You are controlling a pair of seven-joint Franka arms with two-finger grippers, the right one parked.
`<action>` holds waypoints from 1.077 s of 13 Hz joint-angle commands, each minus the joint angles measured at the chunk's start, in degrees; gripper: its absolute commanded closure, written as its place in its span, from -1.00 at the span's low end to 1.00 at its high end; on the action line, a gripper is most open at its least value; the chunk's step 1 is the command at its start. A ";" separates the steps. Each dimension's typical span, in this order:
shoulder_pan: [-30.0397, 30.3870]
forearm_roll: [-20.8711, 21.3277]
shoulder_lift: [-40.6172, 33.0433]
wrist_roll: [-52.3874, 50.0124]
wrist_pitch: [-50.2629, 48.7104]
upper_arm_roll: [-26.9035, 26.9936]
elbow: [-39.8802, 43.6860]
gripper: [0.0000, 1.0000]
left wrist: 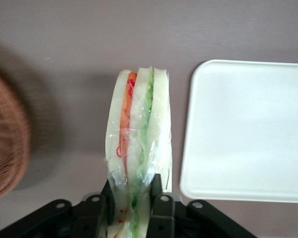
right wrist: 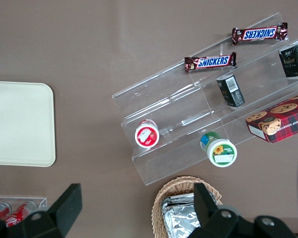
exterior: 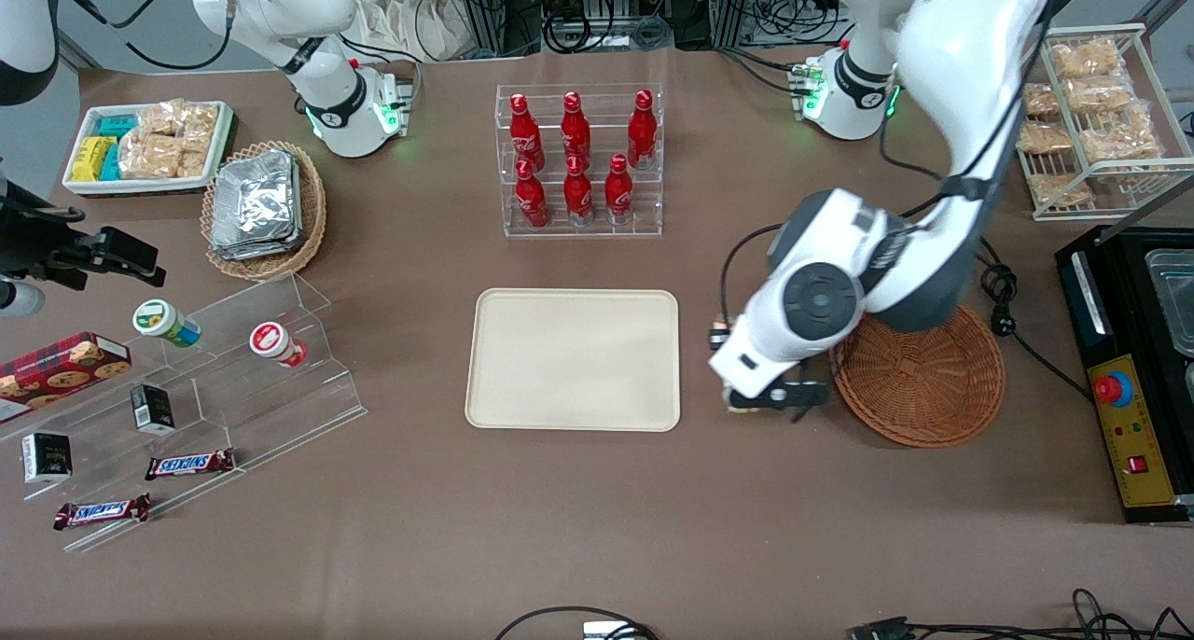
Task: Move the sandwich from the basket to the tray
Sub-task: 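Lift the sandwich out of the basket and carry it toward the cream tray, then lower the sandwich onto the cream tray and open the left gripper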
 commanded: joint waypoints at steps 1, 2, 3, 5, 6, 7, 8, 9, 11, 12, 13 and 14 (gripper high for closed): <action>-3.23 1.07 4.32 -1.04 4.73 0.37 2.22 0.28; -4.73 1.25 5.64 -1.56 6.49 0.55 2.13 0.28; -5.44 1.25 7.05 -1.83 8.16 0.64 2.13 0.28; -6.85 1.25 9.34 -1.75 11.50 0.64 2.13 0.28; -7.38 1.34 9.87 -1.74 11.95 0.64 1.96 0.28; -7.99 1.34 10.05 -1.74 11.96 0.64 1.69 0.28; -8.17 1.43 10.14 -1.74 11.87 0.64 1.43 0.17; -8.43 1.43 10.05 -1.83 11.87 0.64 1.34 -0.56; -8.96 4.13 9.61 -2.01 10.74 0.64 0.90 -1.00; -8.96 6.24 9.17 -2.10 8.55 0.55 1.25 -1.00; -8.79 6.70 7.69 -2.18 6.53 0.55 1.51 -1.00; -8.18 6.70 5.85 -2.18 5.03 0.55 1.51 -1.00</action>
